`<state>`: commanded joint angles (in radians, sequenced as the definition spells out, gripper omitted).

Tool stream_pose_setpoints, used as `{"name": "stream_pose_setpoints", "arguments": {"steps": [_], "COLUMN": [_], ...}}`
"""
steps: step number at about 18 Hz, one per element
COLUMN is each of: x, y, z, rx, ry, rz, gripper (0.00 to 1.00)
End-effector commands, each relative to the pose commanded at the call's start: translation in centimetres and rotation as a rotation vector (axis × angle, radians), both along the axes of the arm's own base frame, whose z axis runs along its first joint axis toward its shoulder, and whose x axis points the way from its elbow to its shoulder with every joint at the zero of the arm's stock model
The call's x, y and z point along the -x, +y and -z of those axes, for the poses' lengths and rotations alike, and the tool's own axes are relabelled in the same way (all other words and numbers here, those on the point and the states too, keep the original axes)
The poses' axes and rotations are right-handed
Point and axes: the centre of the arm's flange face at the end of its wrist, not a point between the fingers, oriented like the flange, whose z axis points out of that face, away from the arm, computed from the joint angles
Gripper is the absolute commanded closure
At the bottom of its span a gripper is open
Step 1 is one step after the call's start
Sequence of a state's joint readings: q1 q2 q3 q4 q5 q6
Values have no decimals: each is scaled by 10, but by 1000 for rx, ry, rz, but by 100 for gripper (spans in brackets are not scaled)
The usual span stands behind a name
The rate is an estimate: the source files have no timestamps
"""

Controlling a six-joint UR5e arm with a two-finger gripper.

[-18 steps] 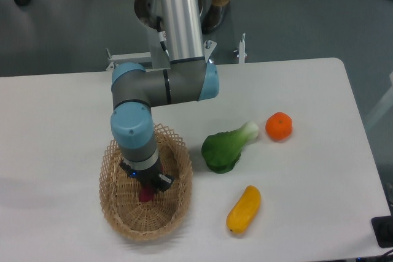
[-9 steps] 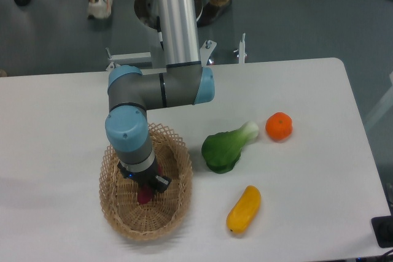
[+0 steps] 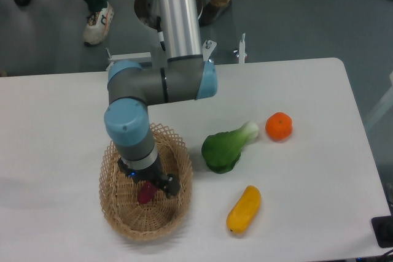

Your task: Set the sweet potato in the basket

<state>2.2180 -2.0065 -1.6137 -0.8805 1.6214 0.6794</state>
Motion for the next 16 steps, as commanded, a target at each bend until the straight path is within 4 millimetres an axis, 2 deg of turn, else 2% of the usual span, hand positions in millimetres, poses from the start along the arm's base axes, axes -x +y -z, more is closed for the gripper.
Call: {"name": "stream_pose_setpoints", "arguments": {"steps": [4, 9, 16], "x": [44, 83, 88], "y": [-27, -54, -61], "z": [-23, -41, -49], "rx": [-10, -6, -8], "ry": [27, 60, 76], "rz": [-17, 21, 46], "gripper": [0, 0, 0]}}
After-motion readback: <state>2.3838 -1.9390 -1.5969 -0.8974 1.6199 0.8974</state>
